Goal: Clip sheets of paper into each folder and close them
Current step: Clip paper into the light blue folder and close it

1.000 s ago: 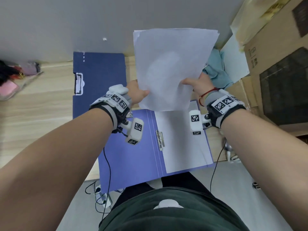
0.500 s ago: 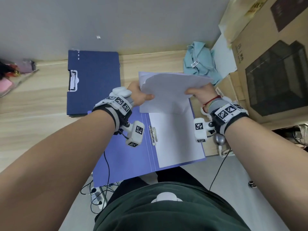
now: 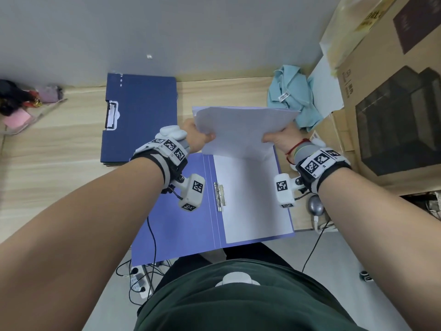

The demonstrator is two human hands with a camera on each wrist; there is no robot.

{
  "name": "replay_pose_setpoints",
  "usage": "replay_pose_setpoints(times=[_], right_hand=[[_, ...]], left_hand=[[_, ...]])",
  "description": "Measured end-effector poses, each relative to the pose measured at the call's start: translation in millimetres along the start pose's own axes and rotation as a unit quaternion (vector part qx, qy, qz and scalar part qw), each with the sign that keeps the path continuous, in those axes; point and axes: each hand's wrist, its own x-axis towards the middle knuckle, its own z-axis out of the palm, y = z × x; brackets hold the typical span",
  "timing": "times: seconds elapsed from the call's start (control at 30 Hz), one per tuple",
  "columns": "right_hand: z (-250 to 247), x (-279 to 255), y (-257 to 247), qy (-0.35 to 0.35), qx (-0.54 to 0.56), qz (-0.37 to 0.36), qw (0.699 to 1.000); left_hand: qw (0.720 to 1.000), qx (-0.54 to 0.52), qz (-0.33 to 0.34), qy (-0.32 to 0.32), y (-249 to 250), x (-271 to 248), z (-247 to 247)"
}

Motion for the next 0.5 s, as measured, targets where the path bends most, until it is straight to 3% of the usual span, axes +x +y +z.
replay_pose_setpoints(times=[0.27,0.37,0.5], right_hand=[[7.7,9.5,-12.7,-0.04,-0.049,-0.036,0.997],[31.0,12.0,-21.0,-0.086,-0.071,-0.007,0.994],[63.6,17.1,-30.8,-0.118,-0.003,0.042,0.992]], left_hand=[[0.997,0.047,-0.038,0.041,-1.2,3.6,-10.2],[0.994,0.065,-0.064,0.057,-13.4,3.0,-25.8],[0.992,0.084,-0.092,0.016,-46.6,-5.1,-52.2]])
